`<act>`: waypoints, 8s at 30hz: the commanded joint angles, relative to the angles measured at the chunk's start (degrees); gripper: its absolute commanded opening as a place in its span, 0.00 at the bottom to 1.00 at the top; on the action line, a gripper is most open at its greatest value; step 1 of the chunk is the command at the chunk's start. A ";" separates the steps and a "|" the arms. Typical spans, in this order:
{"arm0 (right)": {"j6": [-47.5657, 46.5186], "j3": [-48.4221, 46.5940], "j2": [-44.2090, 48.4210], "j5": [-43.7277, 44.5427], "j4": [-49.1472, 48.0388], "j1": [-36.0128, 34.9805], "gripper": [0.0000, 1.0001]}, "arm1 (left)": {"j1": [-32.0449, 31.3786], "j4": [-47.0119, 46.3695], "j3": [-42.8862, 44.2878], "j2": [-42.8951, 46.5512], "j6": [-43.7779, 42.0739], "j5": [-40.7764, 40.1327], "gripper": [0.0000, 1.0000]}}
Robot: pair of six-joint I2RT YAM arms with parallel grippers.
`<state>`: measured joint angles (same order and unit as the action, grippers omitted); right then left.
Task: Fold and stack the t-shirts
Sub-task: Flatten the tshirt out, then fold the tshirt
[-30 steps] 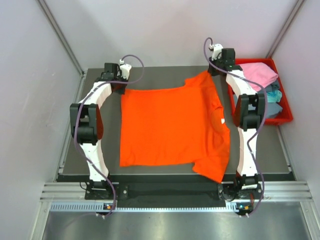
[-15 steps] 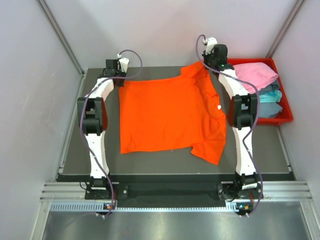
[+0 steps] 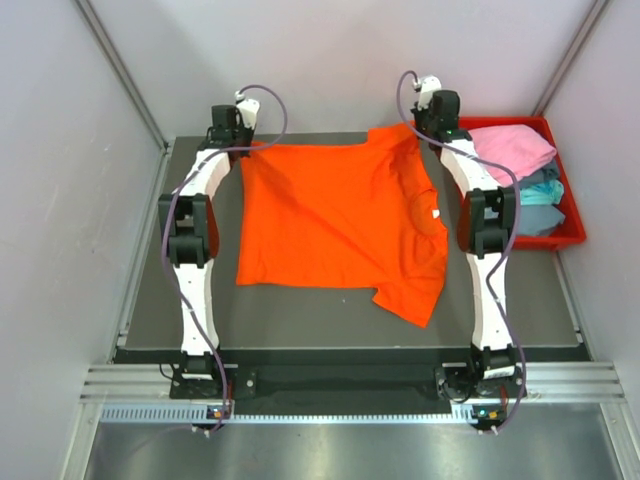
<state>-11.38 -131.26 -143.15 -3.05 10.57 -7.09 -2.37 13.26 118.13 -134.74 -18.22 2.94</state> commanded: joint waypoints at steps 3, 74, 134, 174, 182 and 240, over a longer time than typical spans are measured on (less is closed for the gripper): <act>0.04 4.50 8.14 -2.22 -2.31 0.15 0.00 | 0.35 0.53 -2.98 7.29 -0.68 2.50 0.00; 3.11 26.51 95.95 -5.21 20.98 -1.96 0.00 | 0.09 19.43 -21.02 82.09 8.11 6.64 0.00; 2.59 11.91 7.80 -2.23 -13.38 -0.29 0.00 | 0.35 -5.61 -13.37 7.12 2.74 -0.30 0.00; 3.11 61.11 55.79 -9.78 0.68 -1.96 0.00 | 0.35 5.20 -49.65 44.65 5.38 11.39 0.00; 2.94 64.99 57.11 -10.04 0.95 -2.49 0.00 | 0.35 6.69 -50.72 43.25 6.44 10.69 0.00; 4.43 42.31 30.83 -17.52 8.50 -7.94 0.48 | 3.51 39.83 -29.88 27.15 16.02 19.47 0.62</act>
<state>-5.93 -89.62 -117.03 -20.62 19.88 -14.63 0.58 48.88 89.60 -113.10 -2.94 22.44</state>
